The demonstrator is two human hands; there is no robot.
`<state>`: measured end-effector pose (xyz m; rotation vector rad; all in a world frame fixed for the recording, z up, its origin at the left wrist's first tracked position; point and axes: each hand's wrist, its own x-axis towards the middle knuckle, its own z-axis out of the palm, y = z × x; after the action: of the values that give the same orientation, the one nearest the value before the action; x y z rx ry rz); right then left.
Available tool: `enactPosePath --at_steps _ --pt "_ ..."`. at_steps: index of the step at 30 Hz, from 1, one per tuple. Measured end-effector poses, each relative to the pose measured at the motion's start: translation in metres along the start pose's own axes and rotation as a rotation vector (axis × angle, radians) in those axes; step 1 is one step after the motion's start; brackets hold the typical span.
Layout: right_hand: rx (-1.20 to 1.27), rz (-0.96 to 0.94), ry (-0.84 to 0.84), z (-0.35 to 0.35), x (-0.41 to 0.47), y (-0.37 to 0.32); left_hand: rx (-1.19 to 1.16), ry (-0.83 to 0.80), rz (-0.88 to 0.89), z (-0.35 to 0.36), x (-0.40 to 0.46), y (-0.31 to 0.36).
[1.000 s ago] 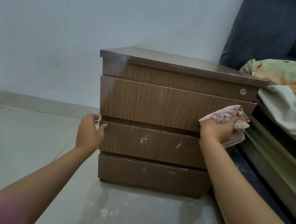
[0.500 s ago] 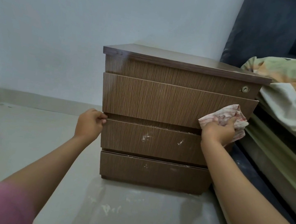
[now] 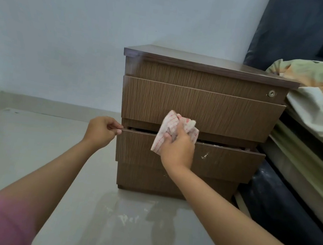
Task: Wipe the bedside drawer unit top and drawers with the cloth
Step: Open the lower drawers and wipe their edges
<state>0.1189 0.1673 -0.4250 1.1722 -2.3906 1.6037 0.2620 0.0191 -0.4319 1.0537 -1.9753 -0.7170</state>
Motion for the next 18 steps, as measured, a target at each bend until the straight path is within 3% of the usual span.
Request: enactPosePath --at_steps 4,7,12,18 --pt "-0.526 -0.218 -0.137 0.012 0.007 -0.013 -0.015 0.006 -0.025 0.0 -0.004 0.002" --pt "-0.721 -0.335 -0.059 0.024 0.006 -0.006 -0.02 0.01 -0.039 0.0 -0.004 0.001" --pt "-0.759 -0.413 0.125 0.029 0.012 0.014 -0.022 0.011 -0.03 0.001 -0.003 -0.001" --pt "-0.503 -0.589 0.063 0.034 0.015 0.047 -0.021 0.022 -0.004 0.003 -0.001 -0.004"
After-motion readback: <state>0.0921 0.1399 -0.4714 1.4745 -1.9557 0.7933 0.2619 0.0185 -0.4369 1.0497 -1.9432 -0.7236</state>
